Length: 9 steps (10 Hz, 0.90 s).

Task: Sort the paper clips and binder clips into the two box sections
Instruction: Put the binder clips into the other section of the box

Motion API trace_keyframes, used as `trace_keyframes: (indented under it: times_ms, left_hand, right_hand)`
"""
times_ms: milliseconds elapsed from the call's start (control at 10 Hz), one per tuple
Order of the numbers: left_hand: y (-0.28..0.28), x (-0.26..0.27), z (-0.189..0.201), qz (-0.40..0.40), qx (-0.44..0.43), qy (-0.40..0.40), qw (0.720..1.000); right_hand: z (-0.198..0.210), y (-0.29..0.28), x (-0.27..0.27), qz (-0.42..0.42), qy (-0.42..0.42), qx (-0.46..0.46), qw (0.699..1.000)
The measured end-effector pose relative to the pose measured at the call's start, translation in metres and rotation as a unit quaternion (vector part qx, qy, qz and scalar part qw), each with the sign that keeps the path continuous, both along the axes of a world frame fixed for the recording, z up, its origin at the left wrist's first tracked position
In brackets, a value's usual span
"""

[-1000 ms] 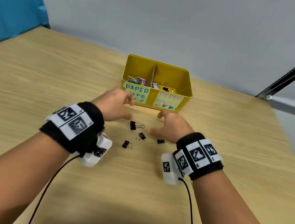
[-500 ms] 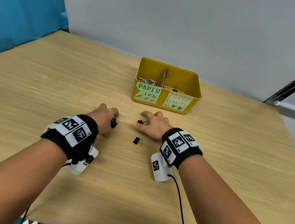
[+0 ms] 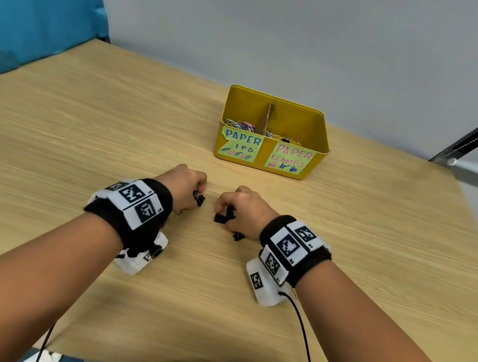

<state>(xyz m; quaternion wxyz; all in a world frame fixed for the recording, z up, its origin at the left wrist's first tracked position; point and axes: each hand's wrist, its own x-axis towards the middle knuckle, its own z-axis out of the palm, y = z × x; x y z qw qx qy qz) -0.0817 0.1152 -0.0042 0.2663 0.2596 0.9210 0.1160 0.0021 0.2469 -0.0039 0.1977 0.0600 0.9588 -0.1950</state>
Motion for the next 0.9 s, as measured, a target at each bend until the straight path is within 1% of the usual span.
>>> trace_keyframes:
  times_ms: [100, 200, 300, 400, 500, 600, 700, 800, 900]
  left_hand:
    - [0.003, 0.003, -0.001, -0.006, 0.006, 0.006, 1.000]
    - [0.006, 0.006, 0.000, -0.016, 0.018, -0.011, 1.000]
    - [0.008, 0.003, 0.001, -0.014, 0.030, -0.041, 0.999]
    - [0.006, -0.004, 0.001, 0.009, 0.059, -0.099, 0.993]
    - [0.007, -0.012, 0.006, 0.013, 0.110, -0.141, 0.984]
    - [0.016, -0.014, 0.026, 0.004, 0.196, -0.176, 0.965]
    - [0.044, -0.022, 0.057, -0.021, 0.268, -0.172, 0.948]
    - [0.079, -0.038, 0.086, -0.041, 0.328, -0.124, 0.935]
    - [0.114, -0.050, 0.102, -0.044, 0.342, -0.059, 0.937]
  right_hand:
    - [0.000, 0.002, 0.003, 0.000, 0.030, 0.004, 1.000]
    - [0.001, 0.007, 0.004, -0.010, 0.035, 0.010, 0.999]
    - [0.004, 0.022, 0.004, -0.036, 0.031, -0.002, 0.999]
    - [0.010, 0.041, 0.005, -0.057, 0.023, -0.020, 0.998]
    - [0.024, 0.057, 0.004, -0.099, 0.037, -0.064, 0.992]
    - [0.047, 0.064, 0.001, -0.123, 0.088, -0.131, 0.980]
    - [0.077, 0.075, -0.014, -0.157, 0.193, -0.179, 0.952]
    - [0.096, 0.091, -0.038, -0.217, 0.321, -0.173, 0.905]
    - [0.096, 0.108, -0.060, -0.275, 0.355, -0.111, 0.887]
